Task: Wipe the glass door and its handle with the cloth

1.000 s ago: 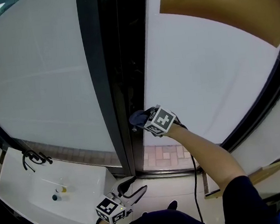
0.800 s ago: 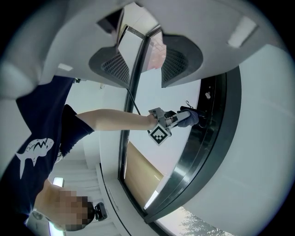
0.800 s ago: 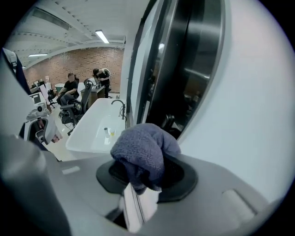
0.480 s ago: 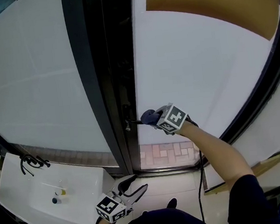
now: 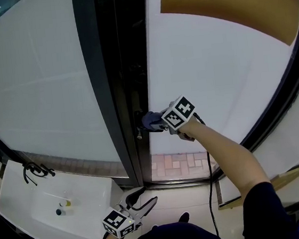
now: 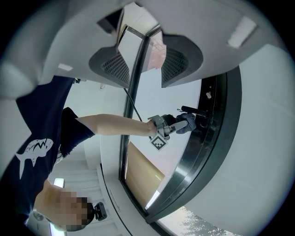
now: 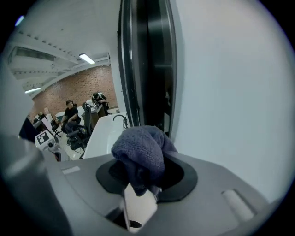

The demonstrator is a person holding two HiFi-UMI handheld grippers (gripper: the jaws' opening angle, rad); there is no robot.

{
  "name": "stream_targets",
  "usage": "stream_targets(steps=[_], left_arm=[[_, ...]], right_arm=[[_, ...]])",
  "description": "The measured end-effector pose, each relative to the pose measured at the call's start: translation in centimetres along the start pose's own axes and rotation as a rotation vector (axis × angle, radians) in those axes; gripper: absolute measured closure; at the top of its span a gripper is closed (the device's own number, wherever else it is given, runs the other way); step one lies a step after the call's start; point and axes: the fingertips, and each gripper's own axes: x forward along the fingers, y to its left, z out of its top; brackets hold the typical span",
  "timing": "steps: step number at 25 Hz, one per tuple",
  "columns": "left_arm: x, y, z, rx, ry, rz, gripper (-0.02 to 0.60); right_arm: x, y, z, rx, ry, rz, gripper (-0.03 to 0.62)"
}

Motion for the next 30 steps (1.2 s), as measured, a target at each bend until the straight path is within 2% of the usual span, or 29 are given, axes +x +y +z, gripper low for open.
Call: stream_targets(steps=[4, 10, 15, 23, 25, 28, 30], left_arm=[[-0.9, 0.1, -0.1, -0.007, 0.002, 0.032, 0.368], [-1.9, 0.8, -0.9, -0.018, 0.005, 0.069, 0.369], [-1.5, 0.6, -0.8, -0.017, 0.007, 0.053, 0.369], [0.2, -0.3, -0.5, -0.002, 0.014, -0.012, 0.369], [0.5, -0.4, -0.4, 0.002, 0.016, -0.023, 0.369], [0.6, -0.4, -0.3, 0.007, 0.015, -0.030, 0.369], [0.4, -0.3, -0.3, 0.008, 0.017, -0.027, 0.368]], right_arm=[[3.5, 0.2, 1.4, 0.070, 0.000, 0.018, 0.462], [4.9, -0.2, 0.4, 0.150, -0.008, 0.072, 0.462], [3.5, -0.5, -1.3, 0.130, 0.043, 0.072, 0.462], [-0.1, -2.6, -5.1, 0.137, 0.093, 0.005, 0.462], [-0.9, -3.4, -5.8, 0.130, 0.107, -0.036, 0.463], [-2.4, -4.5, -5.9, 0.021, 0.124, -0.156, 0.463], [-3.1, -3.6, -4.6, -0.082, 0.089, -0.206, 0.462]])
